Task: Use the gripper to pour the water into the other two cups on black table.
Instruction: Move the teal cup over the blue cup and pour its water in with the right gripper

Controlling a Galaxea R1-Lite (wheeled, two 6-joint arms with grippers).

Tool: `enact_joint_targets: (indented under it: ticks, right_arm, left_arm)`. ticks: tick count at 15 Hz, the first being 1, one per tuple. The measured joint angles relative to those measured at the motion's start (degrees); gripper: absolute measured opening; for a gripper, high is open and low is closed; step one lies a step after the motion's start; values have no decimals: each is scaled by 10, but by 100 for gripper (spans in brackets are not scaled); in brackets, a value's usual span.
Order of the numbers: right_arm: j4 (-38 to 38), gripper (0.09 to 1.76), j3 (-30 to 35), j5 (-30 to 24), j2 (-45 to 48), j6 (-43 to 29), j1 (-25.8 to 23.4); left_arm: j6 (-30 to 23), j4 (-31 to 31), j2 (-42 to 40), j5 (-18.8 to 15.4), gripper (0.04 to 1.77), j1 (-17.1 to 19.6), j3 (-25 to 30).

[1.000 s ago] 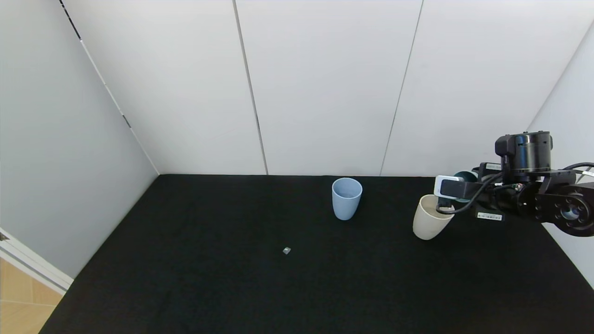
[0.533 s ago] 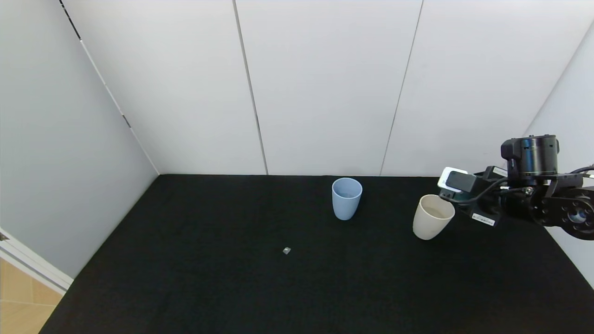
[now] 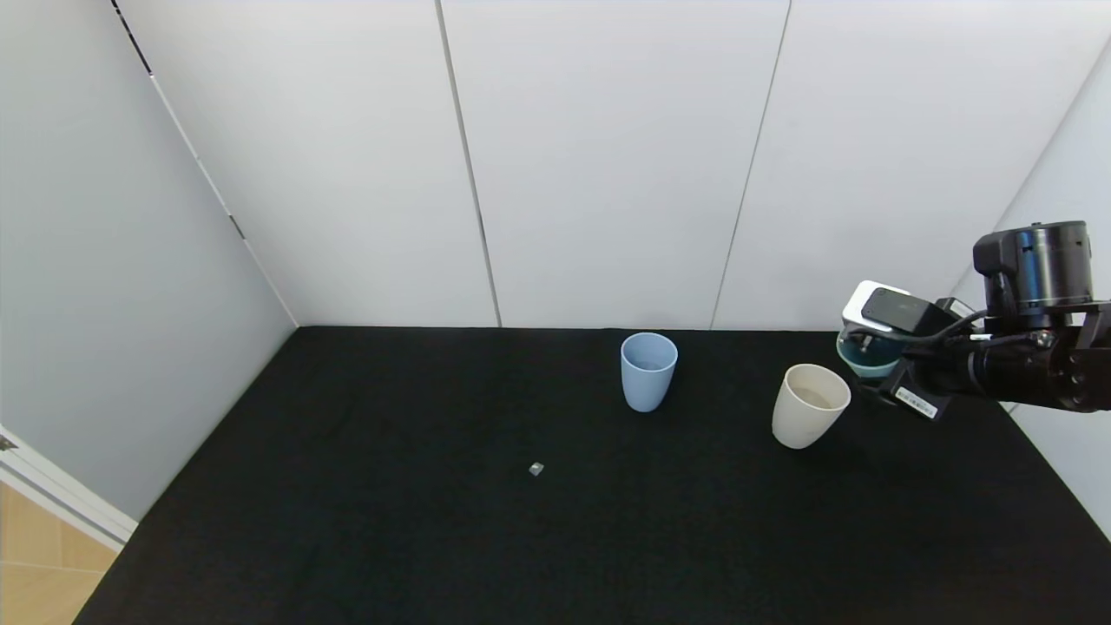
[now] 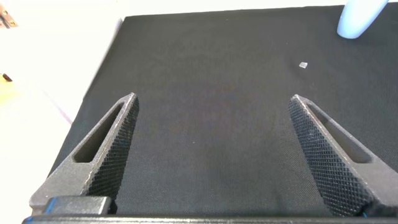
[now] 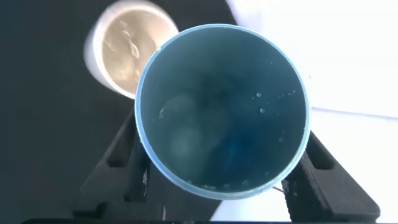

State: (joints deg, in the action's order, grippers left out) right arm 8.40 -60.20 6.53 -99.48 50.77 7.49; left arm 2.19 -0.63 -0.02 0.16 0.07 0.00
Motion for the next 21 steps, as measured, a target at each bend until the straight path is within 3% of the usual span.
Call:
enact_joint_targets:
  ticks: [4,9,17,21]
  right_arm:
    - [-46,119,-36,0,13,-61,51]
    - [-66,119,-114,8,-15,-72,95]
    - [-97,119,-294,56,-144,-79,143]
    - [-96,119,-352,79,-207,-71,153]
  left_arm:
    - [0,0,0,0,172,0,0]
    - [0,0,0,0,172,0,0]
    - [0,0,0,0,172,0,0]
    - [0,0,0,0,172,0,0]
